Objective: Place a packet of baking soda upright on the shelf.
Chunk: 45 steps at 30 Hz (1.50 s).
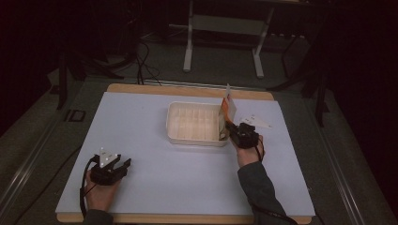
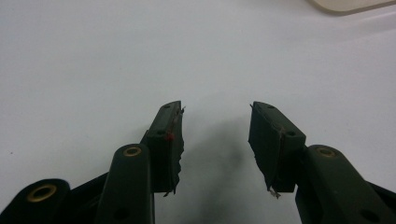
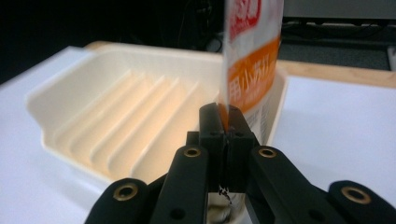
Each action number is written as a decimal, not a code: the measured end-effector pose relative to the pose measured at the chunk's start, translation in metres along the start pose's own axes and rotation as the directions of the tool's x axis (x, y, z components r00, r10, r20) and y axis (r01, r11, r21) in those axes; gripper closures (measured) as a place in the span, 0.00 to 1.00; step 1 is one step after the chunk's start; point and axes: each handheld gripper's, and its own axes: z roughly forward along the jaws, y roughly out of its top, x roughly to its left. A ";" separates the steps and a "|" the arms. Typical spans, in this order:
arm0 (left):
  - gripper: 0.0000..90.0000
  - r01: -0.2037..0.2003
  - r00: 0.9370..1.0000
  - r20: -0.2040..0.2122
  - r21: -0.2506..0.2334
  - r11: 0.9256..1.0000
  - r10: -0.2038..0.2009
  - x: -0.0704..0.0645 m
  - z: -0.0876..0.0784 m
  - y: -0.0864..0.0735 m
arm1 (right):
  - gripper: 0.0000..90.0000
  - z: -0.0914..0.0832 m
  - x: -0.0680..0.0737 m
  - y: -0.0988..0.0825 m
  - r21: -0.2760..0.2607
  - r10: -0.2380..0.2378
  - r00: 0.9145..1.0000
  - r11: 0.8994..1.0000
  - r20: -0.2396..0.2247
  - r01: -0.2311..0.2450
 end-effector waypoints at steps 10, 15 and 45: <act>0.60 -0.002 1.000 0.000 0.001 1.000 0.002 0.000 0.000 0.000 | 0.99 0.000 0.006 -0.016 0.032 -0.040 0.999 0.999 0.002 0.040; 0.60 0.000 1.000 -0.001 -0.001 1.000 0.000 0.000 0.000 0.000 | 0.98 -0.001 0.007 -0.021 0.047 -0.050 0.999 0.998 0.005 0.050; 0.60 0.002 1.000 0.001 -0.003 1.000 -0.002 0.000 0.000 0.000 | 0.69 -0.037 0.015 -0.014 0.136 -0.174 0.982 0.974 -0.070 0.182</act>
